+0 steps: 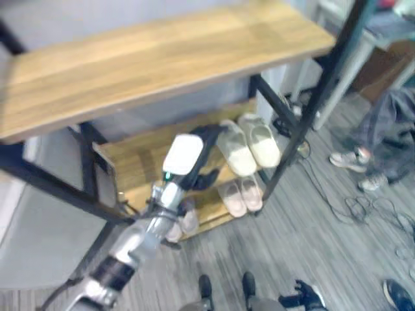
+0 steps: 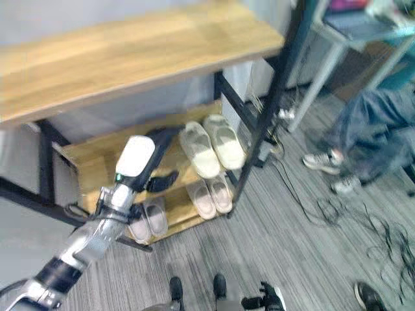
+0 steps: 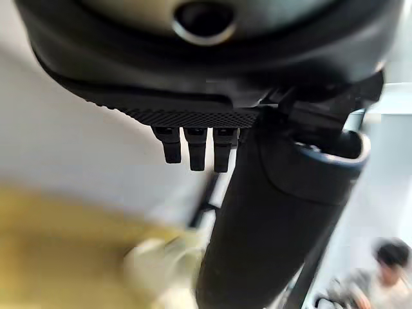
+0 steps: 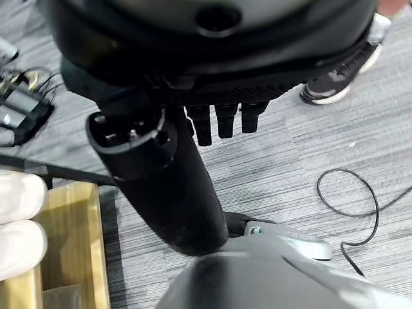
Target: Arrange the slippers neatly on the shoe rack.
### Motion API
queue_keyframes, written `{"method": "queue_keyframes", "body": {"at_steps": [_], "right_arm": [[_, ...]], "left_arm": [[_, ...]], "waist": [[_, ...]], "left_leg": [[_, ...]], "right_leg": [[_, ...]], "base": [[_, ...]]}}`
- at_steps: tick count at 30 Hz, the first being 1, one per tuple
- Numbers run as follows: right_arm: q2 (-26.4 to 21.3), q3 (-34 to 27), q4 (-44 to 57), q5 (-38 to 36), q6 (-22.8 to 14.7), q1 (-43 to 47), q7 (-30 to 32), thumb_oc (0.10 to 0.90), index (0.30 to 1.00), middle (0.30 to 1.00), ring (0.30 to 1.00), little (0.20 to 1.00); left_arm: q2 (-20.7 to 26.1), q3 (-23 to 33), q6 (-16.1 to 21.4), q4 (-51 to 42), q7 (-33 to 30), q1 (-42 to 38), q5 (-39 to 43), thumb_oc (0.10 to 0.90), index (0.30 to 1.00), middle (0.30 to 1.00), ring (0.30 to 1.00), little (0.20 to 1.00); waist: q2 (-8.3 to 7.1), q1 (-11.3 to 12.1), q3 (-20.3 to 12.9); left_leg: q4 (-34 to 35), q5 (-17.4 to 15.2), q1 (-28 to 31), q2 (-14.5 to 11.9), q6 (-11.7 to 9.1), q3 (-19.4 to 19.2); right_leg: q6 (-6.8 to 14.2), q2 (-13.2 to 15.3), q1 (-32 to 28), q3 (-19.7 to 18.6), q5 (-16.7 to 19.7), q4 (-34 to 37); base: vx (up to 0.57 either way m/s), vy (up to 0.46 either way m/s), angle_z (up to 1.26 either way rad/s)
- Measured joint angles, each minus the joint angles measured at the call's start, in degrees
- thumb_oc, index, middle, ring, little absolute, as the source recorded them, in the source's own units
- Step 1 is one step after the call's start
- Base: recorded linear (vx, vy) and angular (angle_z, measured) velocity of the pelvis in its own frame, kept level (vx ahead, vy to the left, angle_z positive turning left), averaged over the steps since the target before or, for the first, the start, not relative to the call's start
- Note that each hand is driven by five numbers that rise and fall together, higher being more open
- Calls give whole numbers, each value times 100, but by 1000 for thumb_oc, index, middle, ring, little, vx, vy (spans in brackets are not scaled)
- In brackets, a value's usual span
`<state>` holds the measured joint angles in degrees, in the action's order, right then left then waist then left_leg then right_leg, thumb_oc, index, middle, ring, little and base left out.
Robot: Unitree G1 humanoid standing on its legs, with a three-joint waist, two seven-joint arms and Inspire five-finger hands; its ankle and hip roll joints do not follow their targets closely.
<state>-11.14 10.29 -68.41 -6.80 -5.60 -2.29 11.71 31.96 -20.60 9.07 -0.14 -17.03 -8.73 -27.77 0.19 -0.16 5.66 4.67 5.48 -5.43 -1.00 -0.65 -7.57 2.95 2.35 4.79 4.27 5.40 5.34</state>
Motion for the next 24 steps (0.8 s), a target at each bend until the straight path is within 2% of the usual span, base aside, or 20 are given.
{"method": "queue_keyframes", "body": {"at_steps": [4, 5, 8, 9, 12, 14, 16, 20, 22, 24], "right_arm": [[78, -61, 8, 6, 41, -167, -19, 800, 900, 900, 900, 900], [96, -70, 26, 5, 74, -214, -51, 800, 900, 900, 900, 900], [99, -149, -46, 2, 90, -376, -76, 800, 900, 900, 900, 900], [101, -162, -58, 1, 92, -376, -83, 800, 900, 900, 900, 900], [100, -167, -171, 1, 111, -382, -131, 800, 900, 900, 900, 900], [107, -161, -201, 0, 125, -410, -134, 800, 900, 900, 900, 900], [111, -162, -205, 0, 130, -410, -142, 800, 900, 900, 900, 900], [113, -165, -204, -3, 162, -451, -127, 800, 900, 900, 900, 900], [97, -171, -220, -5, 168, -445, -127, 800, 900, 900, 900, 900], [93, -177, -238, -6, 172, -444, -128, 800, 900, 900, 900, 900]], "left_arm": [[76, 524, 104, -90, 408, 1458, 754, 800, 900, 900, 900, 900], [-131, 948, 170, -157, 580, 2192, 1246, 800, 900, 900, 900, 900], [-197, 910, 104, 218, 873, 2710, 1898, 800, 900, 900, 900, 900], [-197, 895, 101, 312, 921, 2765, 1991, 800, 900, 900, 900, 900], [-313, 606, 135, 1369, 1154, 2857, 2077, 800, 900, 900, 900, 900], [-463, 368, 82, 2142, 1260, 2785, 2058, 800, 900, 900, 900, 900], [-525, 196, -26, 2497, 1298, 2794, 2011, 800, 900, 900, 900, 900], [-839, 240, -72, 3137, 1270, 2732, 2012, 800, 900, 900, 900, 900], [-1104, 360, 77, 3965, 1174, 2455, 2016, 800, 900, 900, 900, 900], [-1317, 493, -128, 4676, 1063, 2204, 2024, 800, 900, 900, 900, 900]], "waist": [[-141, 177, -185], [-166, 173, -229], [-169, 404, -396], [-168, 423, -397], [-154, 491, -551], [-154, 438, -657], [-164, 410, -673], [-147, 349, -678], [-130, 349, -696], [-123, 334, -736]], "left_leg": [[1, -76, 233, 15, -14, 37], [-1, -88, 375, 25, 22, 7], [0, -119, 431, 53, 20, 100], [0, -119, 451, 56, 19, 113], [16, -140, 461, 64, 5, 181], [22, -139, 471, 68, 3, 187], [23, -127, 469, 67, -4, 204], [24, -101, 524, 91, 16, 320], [24, -121, 535, 90, 44, 339], [24, -121, 549, 89, 44, 356]], "right_leg": [[0, 19, -259, 50, -89, 0], [8, 33, -375, 42, -99, 2], [34, 58, -474, 124, -164, 1], [36, 60, -497, 137, -167, 1], [39, 64, -539, 188, -169, 1], [32, 67, -545, 187, -168, 1], [11, 67, -551, 198, -167, 1], [-19, 88, -659, 321, -192, 1], [-21, 92, -684, 353, -192, 1], [-23, 90, -703, 374, -194, 1]], "base": [[-10, -11, 7], [-18, -26, 7], [-18, -24, 11], [-16, -27, 13], [-14, -16, 7], [0, 0, 0], [-15, 2, 3], [-18, -3, 16], [3, -2, 2], [16, -5, 4]]}}
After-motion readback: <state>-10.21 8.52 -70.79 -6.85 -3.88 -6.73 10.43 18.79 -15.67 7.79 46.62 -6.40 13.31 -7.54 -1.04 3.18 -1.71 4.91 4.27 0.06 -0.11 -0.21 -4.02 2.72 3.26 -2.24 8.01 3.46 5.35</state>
